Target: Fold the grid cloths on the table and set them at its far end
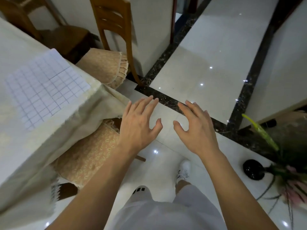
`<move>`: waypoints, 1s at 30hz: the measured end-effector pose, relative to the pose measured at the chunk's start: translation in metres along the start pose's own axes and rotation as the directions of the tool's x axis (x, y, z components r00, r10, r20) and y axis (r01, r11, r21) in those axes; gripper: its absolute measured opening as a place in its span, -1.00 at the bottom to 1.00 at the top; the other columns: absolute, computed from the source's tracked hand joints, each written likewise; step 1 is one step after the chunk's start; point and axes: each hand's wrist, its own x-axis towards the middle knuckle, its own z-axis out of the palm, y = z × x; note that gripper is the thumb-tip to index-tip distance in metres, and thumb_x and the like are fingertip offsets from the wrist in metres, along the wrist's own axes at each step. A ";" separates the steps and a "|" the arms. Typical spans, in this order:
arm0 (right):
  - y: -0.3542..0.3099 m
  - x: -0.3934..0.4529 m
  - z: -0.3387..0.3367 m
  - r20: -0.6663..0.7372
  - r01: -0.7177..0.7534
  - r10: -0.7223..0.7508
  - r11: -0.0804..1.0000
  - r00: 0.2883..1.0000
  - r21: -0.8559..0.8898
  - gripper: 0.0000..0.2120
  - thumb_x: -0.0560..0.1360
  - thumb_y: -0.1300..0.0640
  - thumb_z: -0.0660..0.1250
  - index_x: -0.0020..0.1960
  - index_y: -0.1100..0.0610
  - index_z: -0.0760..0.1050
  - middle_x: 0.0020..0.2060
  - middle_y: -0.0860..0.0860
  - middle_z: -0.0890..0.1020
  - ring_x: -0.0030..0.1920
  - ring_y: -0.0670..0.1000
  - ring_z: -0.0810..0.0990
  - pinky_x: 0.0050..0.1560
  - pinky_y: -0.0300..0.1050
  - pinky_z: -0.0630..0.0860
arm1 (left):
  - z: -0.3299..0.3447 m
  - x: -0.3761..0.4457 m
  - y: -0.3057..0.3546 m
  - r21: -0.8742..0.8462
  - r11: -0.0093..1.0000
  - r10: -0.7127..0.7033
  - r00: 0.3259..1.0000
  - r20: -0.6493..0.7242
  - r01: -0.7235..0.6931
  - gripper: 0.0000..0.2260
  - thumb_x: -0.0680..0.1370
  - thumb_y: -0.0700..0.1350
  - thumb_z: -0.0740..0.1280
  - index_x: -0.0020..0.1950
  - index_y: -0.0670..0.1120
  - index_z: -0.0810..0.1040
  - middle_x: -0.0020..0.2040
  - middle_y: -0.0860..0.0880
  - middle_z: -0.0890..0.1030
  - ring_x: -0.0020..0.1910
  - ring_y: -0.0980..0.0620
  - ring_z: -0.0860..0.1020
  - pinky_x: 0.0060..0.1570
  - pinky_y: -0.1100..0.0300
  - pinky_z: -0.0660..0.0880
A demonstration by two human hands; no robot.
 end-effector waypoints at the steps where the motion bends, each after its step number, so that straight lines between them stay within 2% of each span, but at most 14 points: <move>1: 0.008 0.016 -0.004 0.021 0.017 -0.017 1.000 1.000 0.004 -0.44 0.51 -0.14 0.22 0.48 -0.01 0.35 0.47 0.05 0.38 0.50 0.07 0.28 0.47 0.26 0.22 | 0.004 0.011 0.005 0.022 0.999 -0.030 1.000 0.004 0.030 -0.45 0.55 0.15 0.21 0.52 0.00 0.35 0.48 -0.03 0.42 0.47 -0.04 0.35 0.50 -0.16 0.19; 8: 0.043 0.108 -0.018 0.166 0.192 -0.193 0.981 0.967 0.025 -0.42 0.51 -0.15 0.20 0.50 -0.01 0.32 0.49 0.05 0.35 0.52 0.08 0.25 0.49 0.23 0.19 | 0.030 0.064 0.025 0.090 0.969 -0.230 0.973 -0.013 0.230 -0.42 0.56 0.17 0.15 0.56 0.00 0.28 0.58 -0.04 0.26 0.57 -0.06 0.18 0.53 -0.17 0.10; 13: 0.040 0.155 -0.007 0.267 0.282 -0.291 0.957 0.918 0.074 -0.41 0.52 -0.16 0.17 0.52 -0.03 0.27 0.52 0.02 0.30 0.54 0.04 0.19 0.51 0.24 0.16 | 0.028 0.079 0.017 0.108 0.920 -0.373 0.927 -0.044 0.376 -0.42 0.56 0.17 0.13 0.57 0.03 0.26 0.58 -0.01 0.25 0.58 -0.01 0.14 0.55 -0.14 0.05; 17: 0.015 0.189 0.015 0.338 0.367 -0.386 0.922 0.858 0.123 -0.40 0.52 -0.17 0.16 0.53 -0.04 0.25 0.52 0.02 0.29 0.54 0.04 0.19 0.50 0.25 0.15 | 0.021 0.080 -0.006 0.125 0.858 -0.490 0.867 -0.088 0.498 -0.42 0.55 0.16 0.19 0.56 0.04 0.27 0.57 0.02 0.27 0.57 0.00 0.19 0.54 -0.14 0.07; 21: -0.021 0.217 0.042 0.377 0.461 -0.491 0.870 0.785 0.173 -0.40 0.52 -0.20 0.15 0.52 -0.03 0.27 0.51 0.03 0.31 0.53 0.04 0.20 0.48 0.23 0.20 | 0.016 0.079 -0.038 0.104 0.793 -0.586 0.798 -0.144 0.601 -0.43 0.54 0.15 0.17 0.53 0.03 0.32 0.55 0.01 0.32 0.54 -0.02 0.25 0.52 -0.16 0.12; 26: -0.065 0.259 0.075 0.436 0.545 -0.572 0.814 0.695 0.200 -0.42 0.54 -0.15 0.23 0.52 -0.05 0.27 0.53 0.01 0.28 0.55 0.04 0.15 0.52 0.20 0.11 | 0.011 0.092 -0.091 0.068 0.722 -0.666 0.718 -0.201 0.689 -0.42 0.53 0.15 0.17 0.53 0.02 0.33 0.55 0.01 0.32 0.54 -0.02 0.25 0.52 -0.14 0.13; 30: -0.104 0.300 0.103 0.503 0.604 -0.600 0.777 0.622 0.180 -0.42 0.56 -0.19 0.18 0.54 -0.10 0.22 0.55 -0.02 0.23 0.57 0.00 0.09 0.54 0.18 0.06 | 0.005 0.112 -0.141 0.028 0.676 -0.716 0.666 -0.207 0.736 -0.41 0.52 0.14 0.19 0.55 0.03 0.30 0.55 0.00 0.33 0.54 -0.04 0.24 0.52 -0.14 0.13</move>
